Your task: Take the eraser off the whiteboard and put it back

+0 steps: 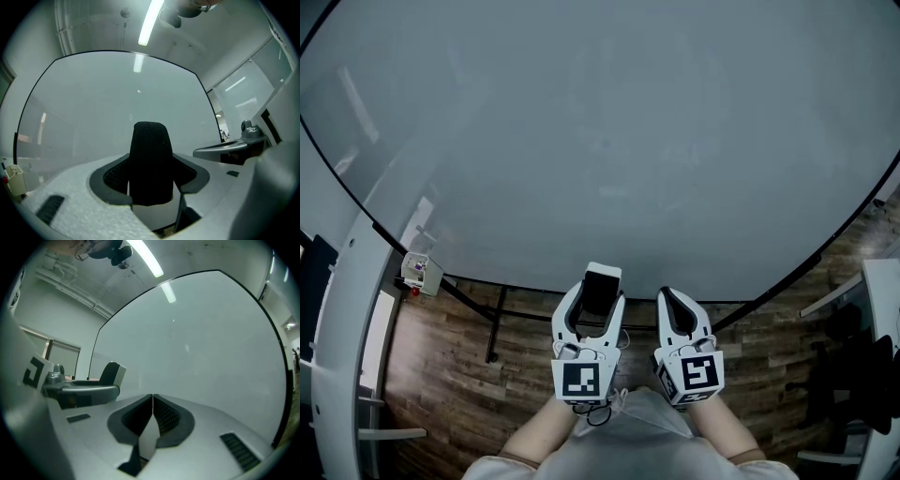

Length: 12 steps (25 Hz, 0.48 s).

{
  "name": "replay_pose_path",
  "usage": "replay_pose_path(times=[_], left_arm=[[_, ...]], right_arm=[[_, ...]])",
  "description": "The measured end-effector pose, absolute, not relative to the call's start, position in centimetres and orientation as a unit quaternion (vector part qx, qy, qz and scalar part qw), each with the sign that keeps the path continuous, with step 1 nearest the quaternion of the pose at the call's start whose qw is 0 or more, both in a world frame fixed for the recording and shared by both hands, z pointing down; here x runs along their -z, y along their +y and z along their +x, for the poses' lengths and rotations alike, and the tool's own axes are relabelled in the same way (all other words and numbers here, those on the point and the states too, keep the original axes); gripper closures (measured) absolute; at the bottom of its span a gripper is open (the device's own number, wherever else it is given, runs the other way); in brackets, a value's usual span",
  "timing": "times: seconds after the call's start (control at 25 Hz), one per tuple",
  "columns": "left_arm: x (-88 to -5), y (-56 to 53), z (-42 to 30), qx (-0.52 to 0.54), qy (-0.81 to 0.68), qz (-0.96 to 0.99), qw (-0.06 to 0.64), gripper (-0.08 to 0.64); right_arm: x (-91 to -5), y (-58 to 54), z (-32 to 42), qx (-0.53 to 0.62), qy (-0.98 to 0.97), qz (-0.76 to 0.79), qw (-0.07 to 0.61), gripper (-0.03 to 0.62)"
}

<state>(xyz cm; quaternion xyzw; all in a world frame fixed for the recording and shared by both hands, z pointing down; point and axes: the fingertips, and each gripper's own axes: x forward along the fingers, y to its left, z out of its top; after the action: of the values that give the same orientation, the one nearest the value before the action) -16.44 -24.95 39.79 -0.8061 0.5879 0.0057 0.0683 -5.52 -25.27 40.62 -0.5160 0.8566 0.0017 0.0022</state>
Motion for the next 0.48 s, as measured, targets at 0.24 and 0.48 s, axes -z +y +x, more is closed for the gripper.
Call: replay_pose_path(times=[0.24,0.48], left_arm=[[-39.3,-25.0,-16.43,-0.006,0.592,-0.804,0.054,0.295],[-39.15,-25.15,-16.66,0.0,0.59,-0.804,0.074,0.295]], right_arm=[[-40.13,-25.3,-5.83,-0.006,0.858,-0.513,0.009,0.565],[-39.89,-25.37,-5.96,-0.008,0.858,-0.513,0.016,0.566]])
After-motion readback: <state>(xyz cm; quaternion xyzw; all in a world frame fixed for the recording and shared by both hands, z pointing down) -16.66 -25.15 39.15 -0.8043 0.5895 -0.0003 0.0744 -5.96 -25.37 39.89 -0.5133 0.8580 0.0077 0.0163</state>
